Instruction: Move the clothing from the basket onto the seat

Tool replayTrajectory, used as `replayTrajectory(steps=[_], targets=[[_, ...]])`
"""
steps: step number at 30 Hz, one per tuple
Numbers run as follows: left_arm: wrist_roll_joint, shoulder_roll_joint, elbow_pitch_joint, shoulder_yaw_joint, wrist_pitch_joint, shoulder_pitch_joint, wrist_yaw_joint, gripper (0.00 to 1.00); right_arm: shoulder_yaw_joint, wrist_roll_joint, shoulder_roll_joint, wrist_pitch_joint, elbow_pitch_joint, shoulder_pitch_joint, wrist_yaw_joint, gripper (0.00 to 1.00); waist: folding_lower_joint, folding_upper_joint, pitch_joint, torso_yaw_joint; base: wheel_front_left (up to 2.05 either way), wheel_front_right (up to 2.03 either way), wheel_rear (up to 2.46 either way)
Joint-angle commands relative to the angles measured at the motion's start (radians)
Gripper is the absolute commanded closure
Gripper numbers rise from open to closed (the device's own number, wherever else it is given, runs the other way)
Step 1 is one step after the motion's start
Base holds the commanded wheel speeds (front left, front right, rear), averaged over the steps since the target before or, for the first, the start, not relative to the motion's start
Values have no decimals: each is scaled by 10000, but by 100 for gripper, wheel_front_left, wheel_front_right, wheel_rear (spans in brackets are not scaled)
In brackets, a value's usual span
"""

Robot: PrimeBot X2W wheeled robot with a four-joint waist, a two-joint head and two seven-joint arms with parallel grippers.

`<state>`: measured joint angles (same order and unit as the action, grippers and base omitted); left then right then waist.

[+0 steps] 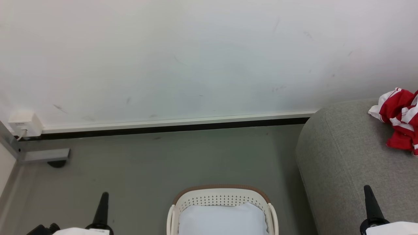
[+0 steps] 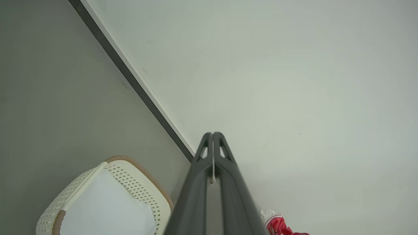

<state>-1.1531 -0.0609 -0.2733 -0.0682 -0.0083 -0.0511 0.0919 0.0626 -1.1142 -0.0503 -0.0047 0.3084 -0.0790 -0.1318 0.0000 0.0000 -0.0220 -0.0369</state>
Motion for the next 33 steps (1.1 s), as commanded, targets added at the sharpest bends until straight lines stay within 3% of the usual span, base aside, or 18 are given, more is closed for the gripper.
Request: replayTrajectory(steps=[1,33], targets=[[-328,-13,118,-84,94,-202,65,100,57,-318,-22,73,-155,-212,11,100,0,0,7,12,0,0,0],[-3017,57,196,-356,841,-530,288,100,374,-3276,-12,808,-447,-337,16,100,0,0,132,217,0,0,0]])
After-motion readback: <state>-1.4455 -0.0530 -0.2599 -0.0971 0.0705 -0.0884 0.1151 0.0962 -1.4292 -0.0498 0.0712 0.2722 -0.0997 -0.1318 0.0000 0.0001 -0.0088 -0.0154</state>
